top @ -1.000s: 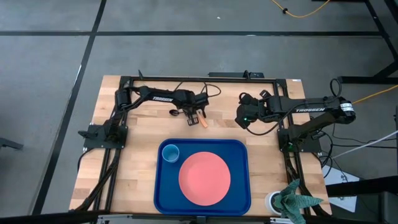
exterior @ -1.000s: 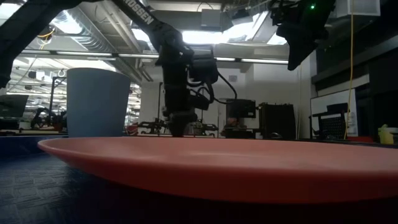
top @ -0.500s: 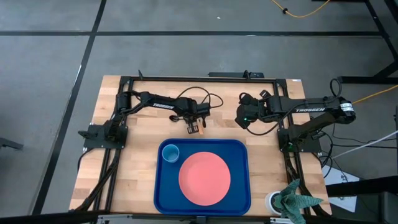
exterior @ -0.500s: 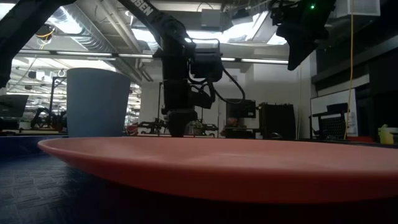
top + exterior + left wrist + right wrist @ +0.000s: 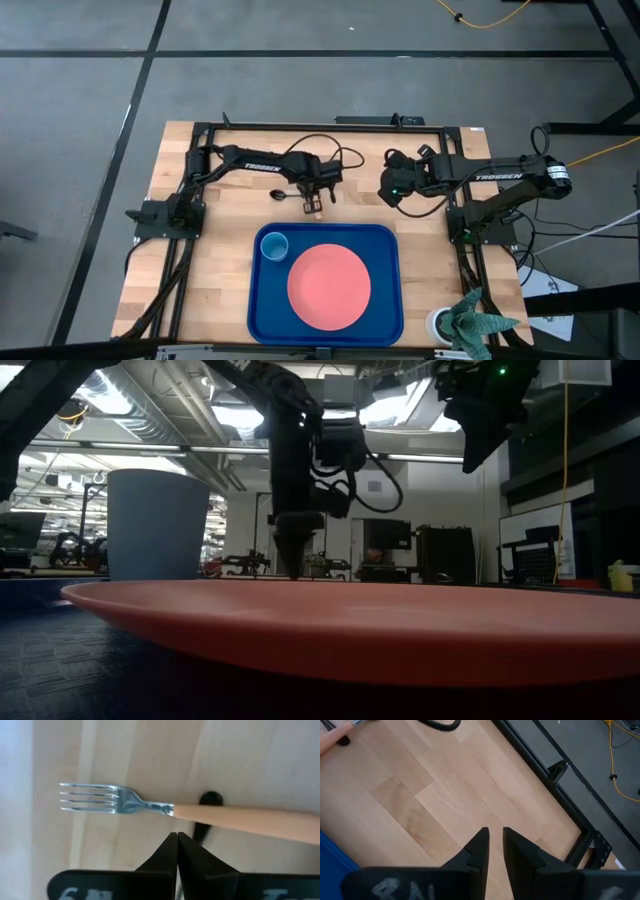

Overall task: Pick and place plate/cup/fork/spoon on tray
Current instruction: Adjust the black spoon and orange fork on the table

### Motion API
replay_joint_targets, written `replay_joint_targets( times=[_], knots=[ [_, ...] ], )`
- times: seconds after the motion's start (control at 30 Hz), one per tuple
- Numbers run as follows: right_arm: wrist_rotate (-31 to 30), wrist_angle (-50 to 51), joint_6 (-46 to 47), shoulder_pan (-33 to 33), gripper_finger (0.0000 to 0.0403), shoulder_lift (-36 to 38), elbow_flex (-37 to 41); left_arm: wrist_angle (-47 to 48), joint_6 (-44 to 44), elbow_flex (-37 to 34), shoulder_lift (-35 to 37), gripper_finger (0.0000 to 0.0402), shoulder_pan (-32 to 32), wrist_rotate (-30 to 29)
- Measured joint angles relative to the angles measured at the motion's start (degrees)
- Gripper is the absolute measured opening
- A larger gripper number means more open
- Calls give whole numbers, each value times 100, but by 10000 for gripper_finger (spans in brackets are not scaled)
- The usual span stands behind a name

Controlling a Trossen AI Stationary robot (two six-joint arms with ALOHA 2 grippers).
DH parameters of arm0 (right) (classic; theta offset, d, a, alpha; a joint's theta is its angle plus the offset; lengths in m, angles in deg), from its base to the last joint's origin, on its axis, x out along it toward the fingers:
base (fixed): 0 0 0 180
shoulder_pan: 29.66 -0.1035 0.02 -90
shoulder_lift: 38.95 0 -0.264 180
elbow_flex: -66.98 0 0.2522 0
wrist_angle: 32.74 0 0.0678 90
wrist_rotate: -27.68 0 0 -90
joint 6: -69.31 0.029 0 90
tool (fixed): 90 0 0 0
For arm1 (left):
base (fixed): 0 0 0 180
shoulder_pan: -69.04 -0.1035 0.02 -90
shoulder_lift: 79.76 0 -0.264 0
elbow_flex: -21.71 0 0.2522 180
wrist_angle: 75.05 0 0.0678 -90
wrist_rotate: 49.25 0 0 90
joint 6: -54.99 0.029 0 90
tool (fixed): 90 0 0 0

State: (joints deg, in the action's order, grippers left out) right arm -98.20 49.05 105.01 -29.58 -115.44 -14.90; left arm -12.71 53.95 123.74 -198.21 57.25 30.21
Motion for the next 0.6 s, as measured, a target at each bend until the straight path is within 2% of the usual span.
replay_joint_targets(
  times=[0.2,0.6],
  knots=[
    [-2,2,-4,0,60,0,0,336,-22,-6,-82,0,73,578],
    [-3,14,-20,0,60,0,0,57,-9,-3,-361,0,310,878]
  ],
)
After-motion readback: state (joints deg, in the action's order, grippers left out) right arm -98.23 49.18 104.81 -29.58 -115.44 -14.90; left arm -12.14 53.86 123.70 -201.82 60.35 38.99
